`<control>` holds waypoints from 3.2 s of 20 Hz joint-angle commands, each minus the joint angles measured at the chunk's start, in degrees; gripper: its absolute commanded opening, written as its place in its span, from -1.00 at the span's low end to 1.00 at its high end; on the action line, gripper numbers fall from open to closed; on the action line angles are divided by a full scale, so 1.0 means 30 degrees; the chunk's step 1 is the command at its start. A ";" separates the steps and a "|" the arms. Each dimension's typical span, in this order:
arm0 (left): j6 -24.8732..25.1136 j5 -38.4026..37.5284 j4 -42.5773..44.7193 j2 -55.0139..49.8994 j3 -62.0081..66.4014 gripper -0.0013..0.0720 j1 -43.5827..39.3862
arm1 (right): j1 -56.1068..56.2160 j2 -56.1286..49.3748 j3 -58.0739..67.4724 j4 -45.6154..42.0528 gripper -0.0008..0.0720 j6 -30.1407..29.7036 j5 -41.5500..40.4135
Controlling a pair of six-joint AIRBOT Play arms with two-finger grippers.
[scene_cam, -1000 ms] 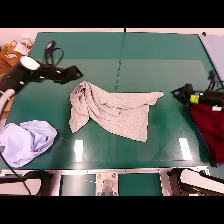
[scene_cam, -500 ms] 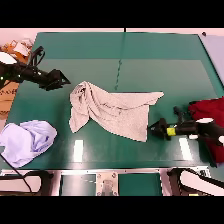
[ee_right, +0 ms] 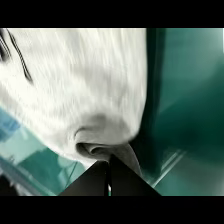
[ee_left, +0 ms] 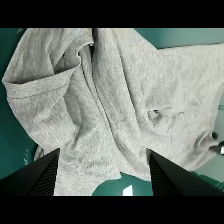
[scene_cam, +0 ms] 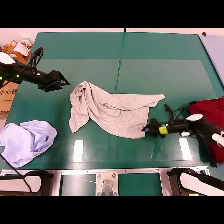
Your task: Fold the shirts.
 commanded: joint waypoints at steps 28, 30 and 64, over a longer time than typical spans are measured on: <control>-0.3024 0.6790 0.1056 -0.0539 -0.7767 -0.91 -0.7461 | -0.5727 0.0969 0.4707 -0.4976 -0.95 0.3330 -0.0765; -0.3446 0.4772 0.3300 0.0364 -0.7060 -0.91 -0.6411 | -0.5785 0.0969 0.4889 -0.5071 -0.95 0.3308 -0.0743; -0.7031 -0.2557 0.4342 0.7941 1.3049 -0.91 -0.1814 | -1.1832 0.7635 2.5558 0.1457 -0.95 1.0324 0.6222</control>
